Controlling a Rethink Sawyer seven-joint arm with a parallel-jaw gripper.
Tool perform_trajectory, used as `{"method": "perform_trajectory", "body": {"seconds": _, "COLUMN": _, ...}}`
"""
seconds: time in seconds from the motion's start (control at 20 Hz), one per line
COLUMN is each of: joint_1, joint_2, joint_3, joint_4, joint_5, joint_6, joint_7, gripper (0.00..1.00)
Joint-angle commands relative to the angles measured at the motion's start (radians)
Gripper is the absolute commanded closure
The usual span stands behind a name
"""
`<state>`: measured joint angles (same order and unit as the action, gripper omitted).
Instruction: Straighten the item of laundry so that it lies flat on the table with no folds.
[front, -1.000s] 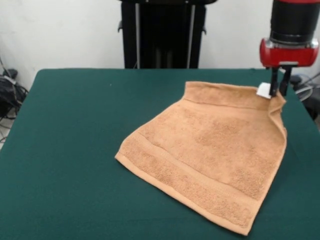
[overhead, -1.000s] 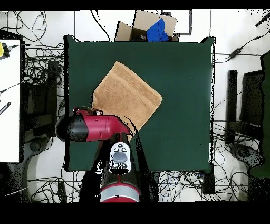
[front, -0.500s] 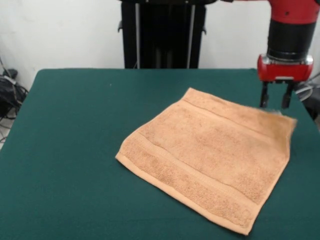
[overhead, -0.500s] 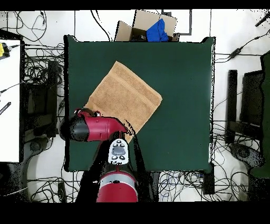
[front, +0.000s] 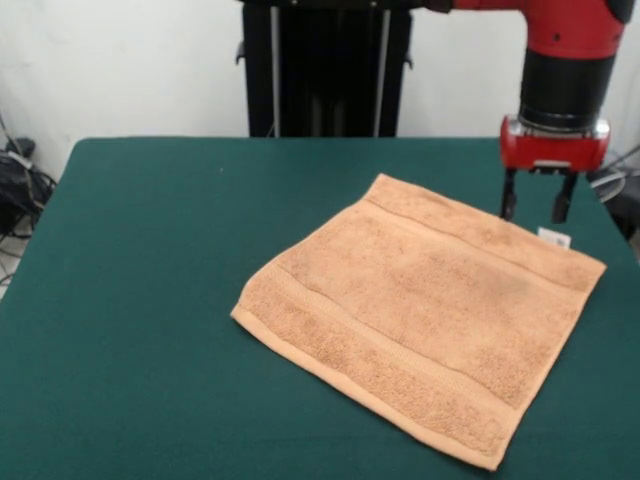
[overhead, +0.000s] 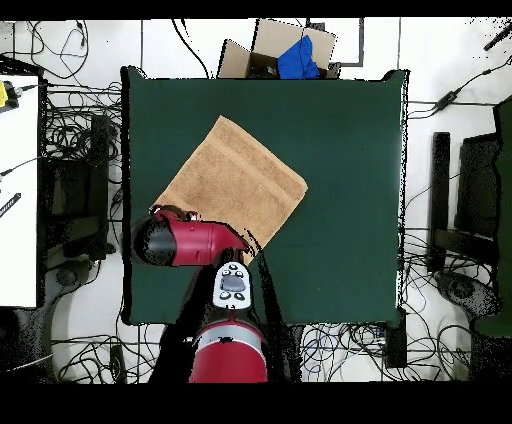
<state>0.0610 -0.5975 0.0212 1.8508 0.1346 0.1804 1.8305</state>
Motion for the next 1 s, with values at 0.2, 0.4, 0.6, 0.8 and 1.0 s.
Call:
{"method": "perform_trajectory", "body": {"seconds": 0.2, "joint_1": -0.049, "joint_2": -0.026, "joint_3": 0.033, "joint_4": 0.098, "joint_5": 0.042, "joint_6": 0.012, "joint_7": 0.215, "gripper": 0.0}}
{"method": "perform_trajectory", "body": {"seconds": 0.4, "joint_1": -0.029, "joint_2": -0.009, "joint_3": -0.005, "joint_4": 0.081, "joint_5": 0.022, "joint_6": -0.026, "joint_7": 0.213, "gripper": 0.0}}
{"method": "perform_trajectory", "body": {"seconds": 0.6, "joint_1": -0.031, "joint_2": -0.009, "joint_3": -0.004, "joint_4": 0.084, "joint_5": 0.011, "joint_6": -0.028, "joint_7": 0.202, "gripper": 0.0}}
{"method": "perform_trajectory", "body": {"seconds": 0.8, "joint_1": -0.021, "joint_2": -0.026, "joint_3": -0.019, "joint_4": 0.099, "joint_5": 0.008, "joint_6": -0.025, "joint_7": 0.207, "gripper": 0.0}}
{"method": "perform_trajectory", "body": {"seconds": 1.0, "joint_1": 0.041, "joint_2": -0.039, "joint_3": -0.097, "joint_4": 0.079, "joint_5": -0.001, "joint_6": -0.022, "joint_7": 0.211, "gripper": 0.0}}
